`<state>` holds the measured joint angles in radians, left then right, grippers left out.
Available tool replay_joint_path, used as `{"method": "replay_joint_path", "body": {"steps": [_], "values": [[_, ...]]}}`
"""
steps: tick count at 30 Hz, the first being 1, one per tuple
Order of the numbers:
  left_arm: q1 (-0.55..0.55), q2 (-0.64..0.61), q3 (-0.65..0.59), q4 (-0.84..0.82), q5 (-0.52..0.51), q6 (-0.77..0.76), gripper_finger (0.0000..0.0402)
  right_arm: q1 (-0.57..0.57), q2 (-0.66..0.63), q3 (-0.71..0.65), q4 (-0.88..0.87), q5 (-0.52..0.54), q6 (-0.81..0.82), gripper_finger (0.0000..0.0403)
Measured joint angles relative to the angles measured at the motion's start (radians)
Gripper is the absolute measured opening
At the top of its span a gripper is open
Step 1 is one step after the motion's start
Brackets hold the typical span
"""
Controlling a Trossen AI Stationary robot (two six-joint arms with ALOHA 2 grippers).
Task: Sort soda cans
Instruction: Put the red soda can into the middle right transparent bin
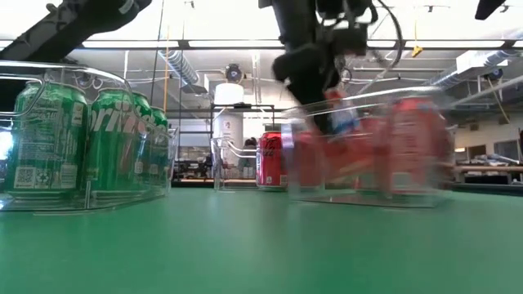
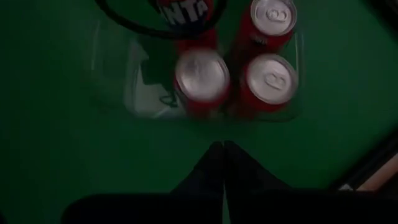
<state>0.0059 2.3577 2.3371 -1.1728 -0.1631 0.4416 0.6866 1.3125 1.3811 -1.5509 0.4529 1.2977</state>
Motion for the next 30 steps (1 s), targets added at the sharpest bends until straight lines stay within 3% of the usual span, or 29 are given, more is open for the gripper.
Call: {"method": "replay_joint_path", "body": {"steps": [16, 22, 30], "values": [[0.001, 0.021, 0.000, -0.005, -0.007, -0.019, 0.0290, -0.046, 0.000, 0.000, 0.049, 0.004, -0.047, 0.0000], [0.001, 0.021, 0.000, 0.003, -0.003, -0.057, 0.0356, -0.046, 0.000, 0.000, 0.070, 0.004, -0.056, 0.0000], [0.001, 0.019, 0.002, 0.009, 0.000, -0.061, 0.0354, -0.046, 0.000, 0.000, 0.086, 0.003, -0.063, 0.0000]]}}
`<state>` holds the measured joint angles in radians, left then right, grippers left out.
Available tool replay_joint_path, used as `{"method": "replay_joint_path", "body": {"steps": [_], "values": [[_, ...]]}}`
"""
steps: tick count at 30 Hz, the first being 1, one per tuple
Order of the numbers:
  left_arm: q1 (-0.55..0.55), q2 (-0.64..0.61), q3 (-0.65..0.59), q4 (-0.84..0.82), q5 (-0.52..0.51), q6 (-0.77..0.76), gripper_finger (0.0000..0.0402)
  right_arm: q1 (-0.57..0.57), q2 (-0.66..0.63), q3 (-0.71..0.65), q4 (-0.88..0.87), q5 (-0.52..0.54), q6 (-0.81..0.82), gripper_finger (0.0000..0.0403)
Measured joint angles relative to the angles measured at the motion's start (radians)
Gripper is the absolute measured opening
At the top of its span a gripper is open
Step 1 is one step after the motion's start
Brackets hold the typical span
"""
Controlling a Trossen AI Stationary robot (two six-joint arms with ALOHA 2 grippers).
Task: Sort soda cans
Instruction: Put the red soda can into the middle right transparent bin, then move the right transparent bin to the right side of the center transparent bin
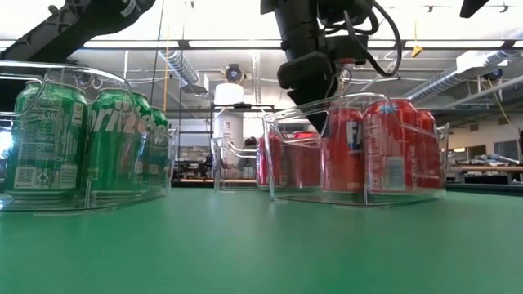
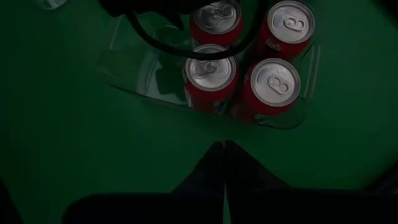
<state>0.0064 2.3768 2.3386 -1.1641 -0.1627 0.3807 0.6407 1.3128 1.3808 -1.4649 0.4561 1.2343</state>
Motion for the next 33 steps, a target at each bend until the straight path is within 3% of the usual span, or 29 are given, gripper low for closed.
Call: {"method": "replay_joint_path", "body": {"steps": [13, 27, 33], "values": [[0.000, 0.000, 0.016, 0.003, -0.167, 0.007, 0.0354, 0.000, 0.000, 0.000, 0.002, 0.021, -0.012, 0.0000], [-0.004, -0.010, 0.018, -0.101, -0.190, 0.003, 0.0355, -0.013, 0.000, 0.000, 0.031, 0.032, -0.094, 0.0000], [-0.049, -0.010, 0.018, -0.191, -0.298, -0.019, 0.0312, -0.035, 0.000, 0.000, 0.070, 0.053, -0.196, 0.0001]]}}
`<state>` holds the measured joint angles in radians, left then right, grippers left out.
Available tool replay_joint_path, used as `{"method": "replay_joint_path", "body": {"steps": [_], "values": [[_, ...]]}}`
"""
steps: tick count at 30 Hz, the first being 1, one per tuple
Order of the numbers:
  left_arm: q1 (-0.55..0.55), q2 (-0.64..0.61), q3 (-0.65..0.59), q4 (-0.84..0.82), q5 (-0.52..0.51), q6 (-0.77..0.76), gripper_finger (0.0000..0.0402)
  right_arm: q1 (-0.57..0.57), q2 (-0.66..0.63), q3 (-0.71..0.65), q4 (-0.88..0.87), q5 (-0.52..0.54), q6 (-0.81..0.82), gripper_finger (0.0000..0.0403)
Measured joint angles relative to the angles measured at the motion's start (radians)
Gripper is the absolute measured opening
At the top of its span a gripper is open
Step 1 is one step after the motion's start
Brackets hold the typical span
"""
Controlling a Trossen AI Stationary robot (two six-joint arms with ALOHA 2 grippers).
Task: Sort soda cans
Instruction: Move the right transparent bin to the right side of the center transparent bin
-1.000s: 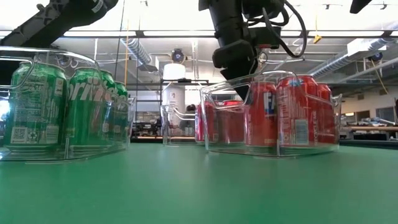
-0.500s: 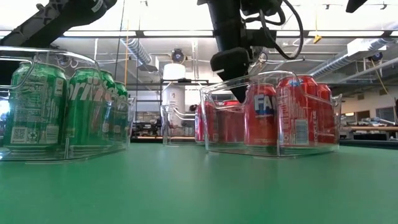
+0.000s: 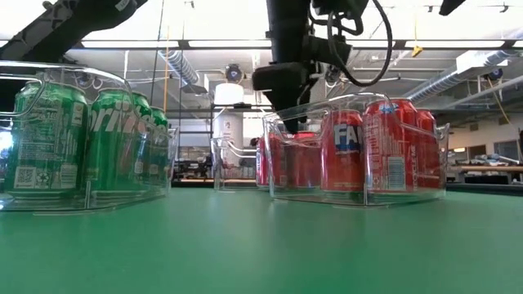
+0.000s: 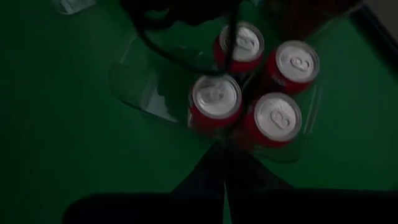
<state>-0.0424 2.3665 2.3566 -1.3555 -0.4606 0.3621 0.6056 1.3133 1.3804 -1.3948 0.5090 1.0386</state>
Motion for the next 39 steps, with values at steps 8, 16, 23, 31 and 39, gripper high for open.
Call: {"method": "replay_joint_path", "body": {"steps": [8, 16, 23, 31, 39], "values": [[-0.085, -0.033, 0.000, -0.128, 0.016, -0.143, 0.0147, -0.013, 0.000, -0.003, 0.121, 0.051, -0.225, 0.0000], [-0.088, -0.133, -0.001, -0.129, 0.139, -0.259, 0.0010, 0.007, 0.000, -0.084, 0.263, 0.084, -0.340, 0.0000], [-0.088, -0.322, -0.210, 0.107, 0.134, -0.278, 0.0003, 0.030, -0.008, -0.152, 0.398, 0.096, -0.387, 0.0000], [-0.118, -0.731, -0.837, 0.695, 0.132, -0.339, 0.0003, -0.021, -0.008, -0.250, 0.696, -0.002, -0.540, 0.0000], [-0.239, -1.077, -1.248, 1.116, 0.072, -0.371, 0.0003, -0.178, 0.056, -0.266, 0.935, -0.211, -0.725, 0.0000]]}}
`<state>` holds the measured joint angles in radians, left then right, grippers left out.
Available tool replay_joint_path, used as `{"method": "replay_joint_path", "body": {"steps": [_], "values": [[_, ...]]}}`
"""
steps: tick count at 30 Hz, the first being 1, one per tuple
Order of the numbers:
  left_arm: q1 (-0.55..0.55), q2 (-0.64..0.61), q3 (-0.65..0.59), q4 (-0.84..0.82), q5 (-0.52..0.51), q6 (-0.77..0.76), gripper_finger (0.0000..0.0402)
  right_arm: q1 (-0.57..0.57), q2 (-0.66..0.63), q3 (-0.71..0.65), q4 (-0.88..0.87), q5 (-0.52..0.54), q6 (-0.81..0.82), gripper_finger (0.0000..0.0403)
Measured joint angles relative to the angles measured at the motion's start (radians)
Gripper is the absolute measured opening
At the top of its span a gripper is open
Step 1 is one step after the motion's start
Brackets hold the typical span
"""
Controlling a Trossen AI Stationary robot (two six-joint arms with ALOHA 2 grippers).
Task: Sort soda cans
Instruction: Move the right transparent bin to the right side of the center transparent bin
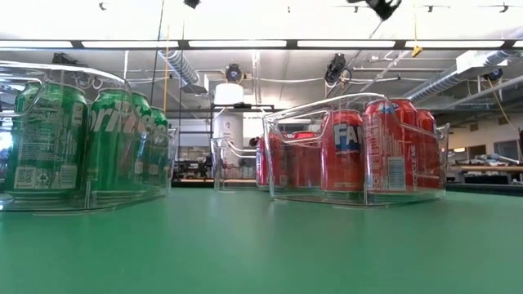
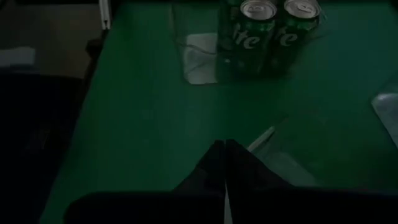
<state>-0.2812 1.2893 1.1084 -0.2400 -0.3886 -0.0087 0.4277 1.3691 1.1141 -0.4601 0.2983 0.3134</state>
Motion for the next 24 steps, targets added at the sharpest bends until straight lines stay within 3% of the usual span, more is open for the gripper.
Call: {"method": "replay_joint_path", "body": {"steps": [8, 13, 16, 24], "values": [[-0.074, -0.211, -0.179, 0.121, -0.033, 0.003, 0.0003, -0.140, 0.101, 0.015, 0.097, -0.108, -0.080, 0.0000], [-0.121, -0.283, -0.273, 0.184, -0.033, -0.025, 0.0003, -0.203, 0.229, 0.138, 0.101, -0.209, -0.141, 0.0000], [-0.151, -0.324, -0.339, 0.244, -0.033, -0.021, 0.0003, -0.233, 0.335, 0.265, 0.026, -0.269, -0.201, 0.0000], [-0.210, -0.404, -0.468, 0.327, -0.080, -0.022, 0.0003, -0.284, 0.570, 0.594, -0.288, -0.268, -0.267, 0.0000]]}}
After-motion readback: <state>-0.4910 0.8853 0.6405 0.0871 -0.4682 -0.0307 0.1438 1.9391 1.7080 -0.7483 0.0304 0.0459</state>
